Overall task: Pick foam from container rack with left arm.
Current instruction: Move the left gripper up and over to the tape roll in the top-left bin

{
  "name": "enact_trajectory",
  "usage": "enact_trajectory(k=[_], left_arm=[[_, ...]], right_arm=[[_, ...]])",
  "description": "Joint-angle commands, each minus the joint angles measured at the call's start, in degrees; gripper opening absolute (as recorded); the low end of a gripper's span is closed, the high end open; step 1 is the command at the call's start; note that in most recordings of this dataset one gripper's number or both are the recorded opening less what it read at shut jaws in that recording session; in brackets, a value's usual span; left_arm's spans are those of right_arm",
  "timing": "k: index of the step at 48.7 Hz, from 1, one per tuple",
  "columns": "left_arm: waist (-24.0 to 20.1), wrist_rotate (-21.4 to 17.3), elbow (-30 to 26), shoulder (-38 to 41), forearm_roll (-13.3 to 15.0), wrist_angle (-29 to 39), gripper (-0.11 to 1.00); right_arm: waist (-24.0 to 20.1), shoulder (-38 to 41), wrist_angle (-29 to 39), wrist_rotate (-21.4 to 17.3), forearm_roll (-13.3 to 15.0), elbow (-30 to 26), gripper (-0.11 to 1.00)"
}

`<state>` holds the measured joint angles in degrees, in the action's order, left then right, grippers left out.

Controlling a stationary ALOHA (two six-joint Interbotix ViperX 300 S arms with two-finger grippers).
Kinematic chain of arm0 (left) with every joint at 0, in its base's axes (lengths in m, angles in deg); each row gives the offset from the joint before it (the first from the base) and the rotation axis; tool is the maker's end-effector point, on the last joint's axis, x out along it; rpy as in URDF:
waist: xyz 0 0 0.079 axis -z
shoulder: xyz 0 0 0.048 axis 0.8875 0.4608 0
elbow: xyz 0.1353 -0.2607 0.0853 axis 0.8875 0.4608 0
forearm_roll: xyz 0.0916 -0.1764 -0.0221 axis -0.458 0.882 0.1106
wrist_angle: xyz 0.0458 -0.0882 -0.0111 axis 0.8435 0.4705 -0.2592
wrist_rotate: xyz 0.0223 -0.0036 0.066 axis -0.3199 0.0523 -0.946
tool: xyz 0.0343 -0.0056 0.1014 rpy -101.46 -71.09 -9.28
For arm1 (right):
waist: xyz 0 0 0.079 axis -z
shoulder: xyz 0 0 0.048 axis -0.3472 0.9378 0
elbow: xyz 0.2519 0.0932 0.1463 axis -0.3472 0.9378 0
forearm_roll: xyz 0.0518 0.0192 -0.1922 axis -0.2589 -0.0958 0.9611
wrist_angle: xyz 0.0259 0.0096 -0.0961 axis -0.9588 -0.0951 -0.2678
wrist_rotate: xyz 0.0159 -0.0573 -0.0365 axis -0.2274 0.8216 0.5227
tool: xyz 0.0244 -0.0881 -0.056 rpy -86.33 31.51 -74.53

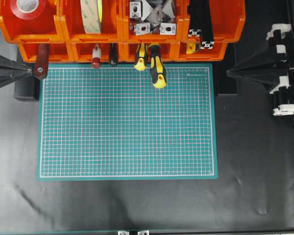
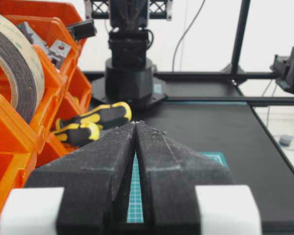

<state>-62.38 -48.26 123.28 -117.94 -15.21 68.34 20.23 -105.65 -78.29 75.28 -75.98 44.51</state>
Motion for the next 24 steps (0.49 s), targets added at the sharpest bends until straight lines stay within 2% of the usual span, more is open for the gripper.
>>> enact_trajectory(k=[1,4,7,16,20,24], left_arm=[[-0.3,2.3,-3.6,0.6,-2.9,0.4,0.06],[-0.5,5.1,-6.2,1.1,-2.9,3.0,0.06],[-1.2,8.0,-9.1,1.2,-2.9,6.9,-0.01],[-1.6,17.5,-20.4,3.2,-3.0,20.6,0.0],[-2.2,23.4,-25.4,4.7,-3.0,25.0,0.0],[-4.0,30.9,-30.1,6.9,-3.0,29.8,0.0]], right_arm=[[-0.7,0.8,-0.1,-0.9,-0.3,-1.5,0.02],[-0.9,0.9,0.1,-1.1,-1.1,-1.2,0.06],[-1.0,1.1,0.4,-2.2,-1.8,-1.1,0.01],[-1.4,0.9,0.4,-5.4,-1.7,-1.2,0.0],[-1.4,0.7,0.4,-5.5,-1.7,-1.2,0.0],[-1.4,0.6,0.4,-5.4,-1.7,-1.3,0.0]])
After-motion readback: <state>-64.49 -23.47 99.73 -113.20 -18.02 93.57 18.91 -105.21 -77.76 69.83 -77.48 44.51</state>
